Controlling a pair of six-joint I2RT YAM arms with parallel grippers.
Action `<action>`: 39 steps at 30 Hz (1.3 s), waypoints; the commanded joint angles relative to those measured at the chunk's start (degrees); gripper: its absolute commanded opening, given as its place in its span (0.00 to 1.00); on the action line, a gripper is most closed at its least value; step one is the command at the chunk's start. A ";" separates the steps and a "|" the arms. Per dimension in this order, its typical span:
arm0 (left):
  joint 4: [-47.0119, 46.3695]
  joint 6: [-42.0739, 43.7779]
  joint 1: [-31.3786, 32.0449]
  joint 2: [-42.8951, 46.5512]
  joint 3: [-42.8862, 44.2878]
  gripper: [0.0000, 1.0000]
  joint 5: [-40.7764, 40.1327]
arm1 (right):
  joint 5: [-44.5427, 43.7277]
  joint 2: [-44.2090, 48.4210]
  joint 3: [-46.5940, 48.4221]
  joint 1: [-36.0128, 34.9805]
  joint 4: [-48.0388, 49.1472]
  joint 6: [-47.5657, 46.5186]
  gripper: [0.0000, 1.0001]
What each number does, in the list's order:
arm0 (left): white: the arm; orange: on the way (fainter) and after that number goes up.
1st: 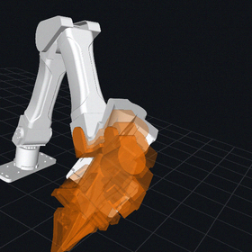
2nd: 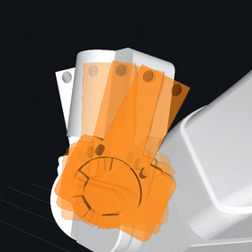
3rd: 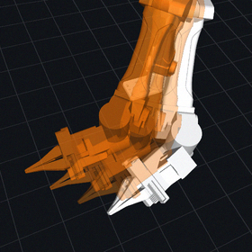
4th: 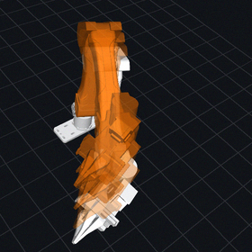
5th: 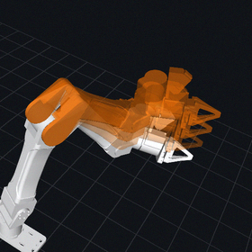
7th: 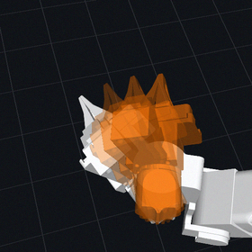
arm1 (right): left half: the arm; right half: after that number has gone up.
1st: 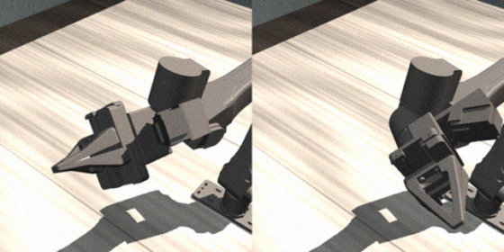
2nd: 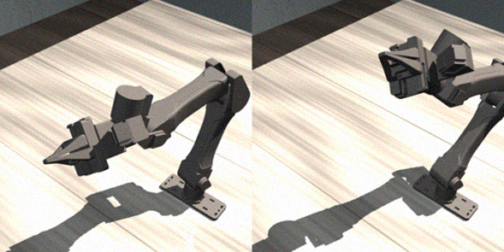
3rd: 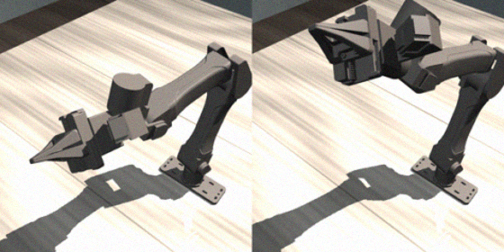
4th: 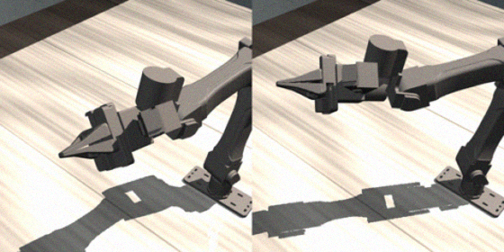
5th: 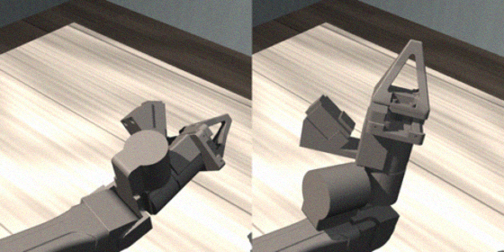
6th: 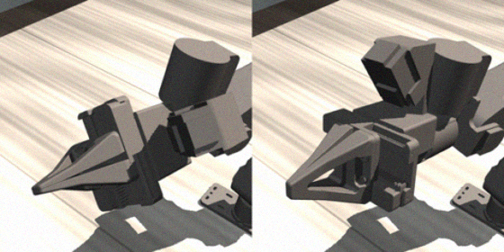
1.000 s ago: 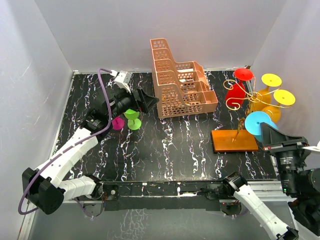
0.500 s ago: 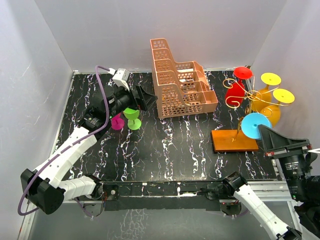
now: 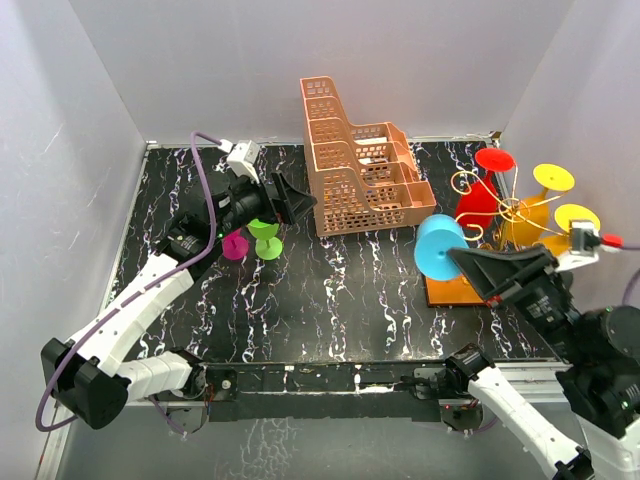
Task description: Take the wine glass off the wine glass rack
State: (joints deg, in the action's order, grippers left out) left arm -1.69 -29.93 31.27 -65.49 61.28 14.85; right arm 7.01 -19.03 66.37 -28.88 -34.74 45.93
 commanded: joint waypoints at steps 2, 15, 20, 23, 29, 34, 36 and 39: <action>-0.66 -2.65 0.19 3.69 -0.86 0.97 2.23 | 9.70 -5.62 -0.24 -0.28 12.62 2.08 0.08; -11.25 -12.31 0.15 3.26 -5.07 0.97 12.23 | 11.70 -11.12 -1.22 -0.29 24.51 7.97 0.08; -24.08 -19.78 0.15 1.85 -6.98 0.97 19.13 | 9.70 -13.32 -1.50 -0.29 29.85 11.60 0.08; -33.15 -25.69 0.19 0.79 -8.45 0.97 22.02 | 9.49 -15.32 -1.49 -0.28 32.01 13.14 0.08; -58.85 -40.68 0.08 -2.90 -13.17 0.97 24.45 | 9.14 -18.93 -3.10 -0.30 38.72 21.30 0.08; -76.17 -51.36 0.10 -8.52 -14.18 0.97 24.22 | 11.40 -22.03 -5.22 -0.28 45.58 27.93 0.08; -81.22 -54.87 0.11 -10.46 -14.22 0.97 23.96 | 11.23 -22.82 -5.89 -0.31 47.20 29.50 0.08; -88.20 -59.54 0.10 -12.55 -14.57 0.97 23.11 | 10.40 -23.64 -7.03 -0.29 49.22 31.32 0.08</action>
State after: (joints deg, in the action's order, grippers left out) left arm -72.25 -80.16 31.27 -77.17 47.22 37.95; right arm 17.54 -42.15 60.07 -28.88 5.65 72.31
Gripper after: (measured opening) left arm 0.970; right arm 0.100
